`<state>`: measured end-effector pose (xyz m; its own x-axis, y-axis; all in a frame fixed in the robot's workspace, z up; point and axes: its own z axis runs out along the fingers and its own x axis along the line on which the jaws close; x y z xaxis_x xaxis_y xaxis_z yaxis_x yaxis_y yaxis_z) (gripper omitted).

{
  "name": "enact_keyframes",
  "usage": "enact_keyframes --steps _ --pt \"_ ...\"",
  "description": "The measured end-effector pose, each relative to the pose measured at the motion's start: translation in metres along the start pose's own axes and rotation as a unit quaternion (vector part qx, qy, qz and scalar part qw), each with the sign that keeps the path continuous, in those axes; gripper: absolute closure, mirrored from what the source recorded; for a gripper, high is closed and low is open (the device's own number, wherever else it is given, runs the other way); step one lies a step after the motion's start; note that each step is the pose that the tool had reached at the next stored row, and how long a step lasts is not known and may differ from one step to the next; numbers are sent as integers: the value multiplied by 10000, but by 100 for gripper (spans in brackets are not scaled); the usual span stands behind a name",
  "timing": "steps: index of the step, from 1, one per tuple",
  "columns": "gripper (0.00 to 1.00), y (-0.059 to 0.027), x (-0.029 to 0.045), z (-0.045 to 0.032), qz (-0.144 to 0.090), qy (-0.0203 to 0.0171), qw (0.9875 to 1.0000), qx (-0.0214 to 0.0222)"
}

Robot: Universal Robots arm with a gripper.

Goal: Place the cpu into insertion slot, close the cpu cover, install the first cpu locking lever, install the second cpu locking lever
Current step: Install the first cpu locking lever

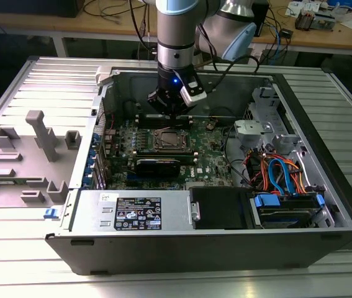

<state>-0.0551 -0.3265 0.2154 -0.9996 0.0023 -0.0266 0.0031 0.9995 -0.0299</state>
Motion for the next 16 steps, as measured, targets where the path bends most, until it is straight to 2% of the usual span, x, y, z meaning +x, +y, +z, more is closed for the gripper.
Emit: enact_keyframes --steps 6,16 --pt "89 2 -57 51 1 0 10000 2" --pt "89 4 -76 95 2 0 10000 3"
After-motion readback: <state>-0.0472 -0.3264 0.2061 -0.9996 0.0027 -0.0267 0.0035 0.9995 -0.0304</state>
